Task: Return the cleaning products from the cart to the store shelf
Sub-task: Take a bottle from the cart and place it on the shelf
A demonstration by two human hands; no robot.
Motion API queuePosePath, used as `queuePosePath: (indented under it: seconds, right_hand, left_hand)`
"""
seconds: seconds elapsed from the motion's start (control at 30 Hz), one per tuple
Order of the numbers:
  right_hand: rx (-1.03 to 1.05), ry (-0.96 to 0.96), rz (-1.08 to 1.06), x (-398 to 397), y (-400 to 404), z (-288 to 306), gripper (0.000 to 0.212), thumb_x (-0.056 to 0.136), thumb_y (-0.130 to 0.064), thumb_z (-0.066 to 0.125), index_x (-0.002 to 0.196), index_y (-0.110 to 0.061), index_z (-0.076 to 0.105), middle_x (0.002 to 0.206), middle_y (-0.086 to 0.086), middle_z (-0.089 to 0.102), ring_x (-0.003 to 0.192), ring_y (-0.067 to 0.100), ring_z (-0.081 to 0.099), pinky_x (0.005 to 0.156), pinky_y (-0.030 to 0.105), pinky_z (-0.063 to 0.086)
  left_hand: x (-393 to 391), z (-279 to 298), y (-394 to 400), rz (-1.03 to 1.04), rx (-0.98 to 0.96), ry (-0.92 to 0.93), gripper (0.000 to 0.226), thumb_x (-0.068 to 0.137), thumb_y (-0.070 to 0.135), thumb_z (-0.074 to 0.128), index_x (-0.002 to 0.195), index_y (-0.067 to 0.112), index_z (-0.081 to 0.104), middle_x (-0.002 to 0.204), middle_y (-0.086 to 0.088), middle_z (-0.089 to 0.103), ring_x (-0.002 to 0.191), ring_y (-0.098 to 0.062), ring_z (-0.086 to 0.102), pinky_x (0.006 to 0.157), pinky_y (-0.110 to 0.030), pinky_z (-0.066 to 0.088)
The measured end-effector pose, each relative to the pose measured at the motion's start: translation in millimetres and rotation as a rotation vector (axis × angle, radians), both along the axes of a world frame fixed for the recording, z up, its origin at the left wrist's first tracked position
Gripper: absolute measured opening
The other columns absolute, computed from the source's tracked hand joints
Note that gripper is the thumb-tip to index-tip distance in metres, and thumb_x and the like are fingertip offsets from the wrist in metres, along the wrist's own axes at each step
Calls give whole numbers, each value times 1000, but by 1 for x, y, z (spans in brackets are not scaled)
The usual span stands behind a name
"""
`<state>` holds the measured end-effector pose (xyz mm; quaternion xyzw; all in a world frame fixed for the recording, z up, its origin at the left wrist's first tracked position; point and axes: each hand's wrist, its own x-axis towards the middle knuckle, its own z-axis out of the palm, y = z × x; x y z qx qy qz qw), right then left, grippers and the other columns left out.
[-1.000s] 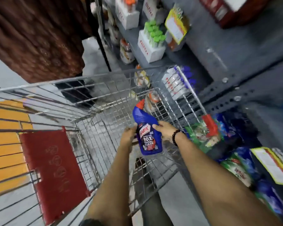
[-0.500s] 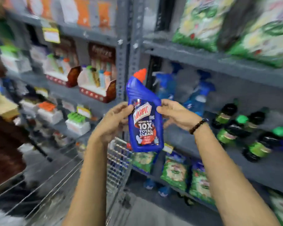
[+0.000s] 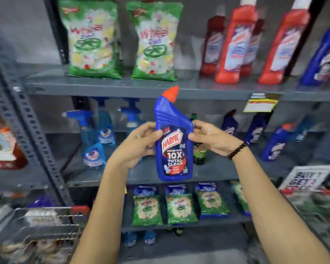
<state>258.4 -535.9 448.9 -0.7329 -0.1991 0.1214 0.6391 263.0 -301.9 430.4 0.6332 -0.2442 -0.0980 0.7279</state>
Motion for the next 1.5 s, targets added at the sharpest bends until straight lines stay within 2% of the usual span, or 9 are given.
queuePosePath:
  seconds: [0.13,0.3,0.6,0.7,0.87,1.0,1.07,1.13,1.5]
  right_hand:
    - [-24,67,-171,18,-86,-42,17,85,-5,56,89,-21,53,96,-2,68,87,11,66,66,27,59]
    - [-84,117,-359,53,-191,-90,25,86,-5,56,107,-16,48,111,7,58,94,18,60,71,26,54]
    - [-83,229,-502,124,-307,-134,38,89,3,47,127,0,39,126,18,52,99,17,54,73,21,49]
    - [-51,264,-520,139,-323,-144,40,90,4,45,129,0,39,137,23,46,108,21,47,91,36,44]
    - [55,291,-540,148,-338,-161,44,90,2,45,133,-6,37,140,18,45,113,19,46,93,35,40]
    - [82,296,-567,152,-346,-179,50,88,7,46,135,-6,36,142,15,43,118,19,45,89,28,44]
    - [22,330,-618,153,-347,-195,57,85,12,49,137,-1,32,144,18,38,128,26,42,101,37,41]
    - [-71,365,-652,152,-344,-213,63,81,15,54,137,2,31,145,19,37,133,30,38,111,42,33]
    - [-285,215,-629,172,-342,-244,48,65,2,75,110,-7,58,107,3,64,102,19,59,94,37,46]
  left_hand:
    - [36,-39,-94,-26,83,67,18,90,11,51,93,26,60,93,1,63,84,-14,59,79,-34,49]
    - [84,-81,-215,-3,137,147,28,90,7,51,116,14,54,95,6,62,74,3,62,60,-19,54]
    - [156,-127,-355,52,181,227,35,89,-2,48,124,-2,46,113,-9,53,104,-21,49,70,-21,50]
    - [167,-138,-375,90,176,213,33,88,-4,49,121,-5,48,113,-14,57,102,-23,52,70,-15,54]
    - [177,-146,-391,110,179,188,36,86,-5,52,122,-6,50,125,-28,56,105,-24,54,100,-47,44]
    - [177,-155,-395,151,167,185,42,85,-4,54,127,-1,47,125,-15,57,106,-22,56,93,-34,52]
    - [176,-167,-394,150,185,202,46,83,-7,56,127,-2,45,123,-11,57,106,-21,56,87,-24,55]
    - [175,-181,-394,175,257,228,45,81,-10,57,124,-5,47,125,-20,57,105,-21,55,95,-37,52]
    - [177,-217,-405,332,451,195,52,74,-4,68,123,3,54,121,-15,64,110,-26,60,102,-44,46]
